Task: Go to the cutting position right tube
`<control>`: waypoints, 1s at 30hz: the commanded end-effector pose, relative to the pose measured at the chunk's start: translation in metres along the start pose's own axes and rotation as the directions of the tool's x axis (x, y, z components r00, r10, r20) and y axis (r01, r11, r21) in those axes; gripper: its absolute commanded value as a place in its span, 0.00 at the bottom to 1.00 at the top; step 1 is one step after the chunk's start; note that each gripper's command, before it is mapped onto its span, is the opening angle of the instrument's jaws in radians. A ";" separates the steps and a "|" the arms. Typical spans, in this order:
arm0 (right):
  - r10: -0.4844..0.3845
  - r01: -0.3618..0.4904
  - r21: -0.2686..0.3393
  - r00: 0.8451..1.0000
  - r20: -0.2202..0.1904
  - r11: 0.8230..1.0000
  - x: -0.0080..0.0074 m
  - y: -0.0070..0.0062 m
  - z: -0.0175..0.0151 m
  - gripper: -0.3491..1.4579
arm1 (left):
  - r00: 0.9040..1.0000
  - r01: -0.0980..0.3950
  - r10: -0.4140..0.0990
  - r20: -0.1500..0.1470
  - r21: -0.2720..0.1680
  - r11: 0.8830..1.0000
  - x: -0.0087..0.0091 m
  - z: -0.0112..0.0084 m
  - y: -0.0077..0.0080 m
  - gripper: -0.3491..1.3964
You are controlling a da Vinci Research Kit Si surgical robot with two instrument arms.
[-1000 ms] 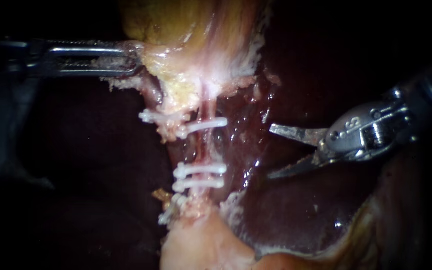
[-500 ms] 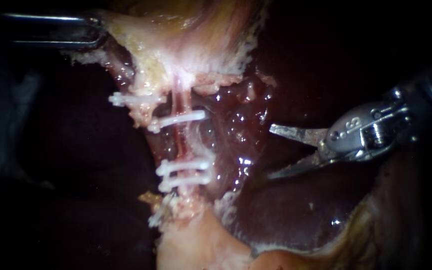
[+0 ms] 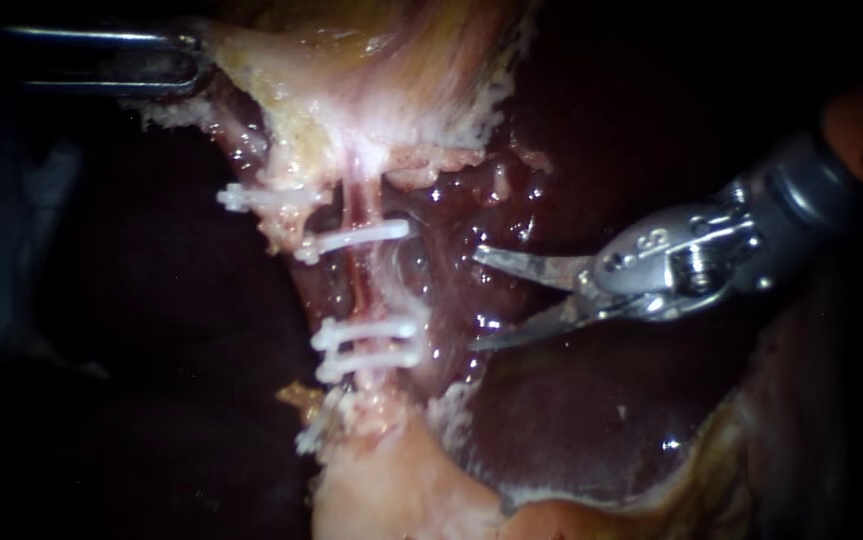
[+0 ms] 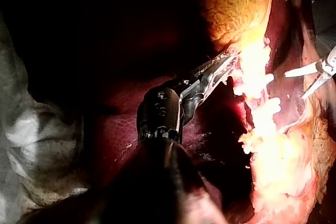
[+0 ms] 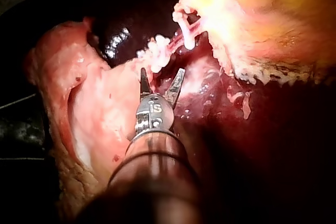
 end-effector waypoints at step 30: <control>0.128 -0.079 0.277 0.978 -0.165 0.958 0.0015 0.0024 0.0095 0.90 | 1.000 -0.002 0.002 -0.001 0.002 1.000 -0.0003 0.0003 -0.0001 0.00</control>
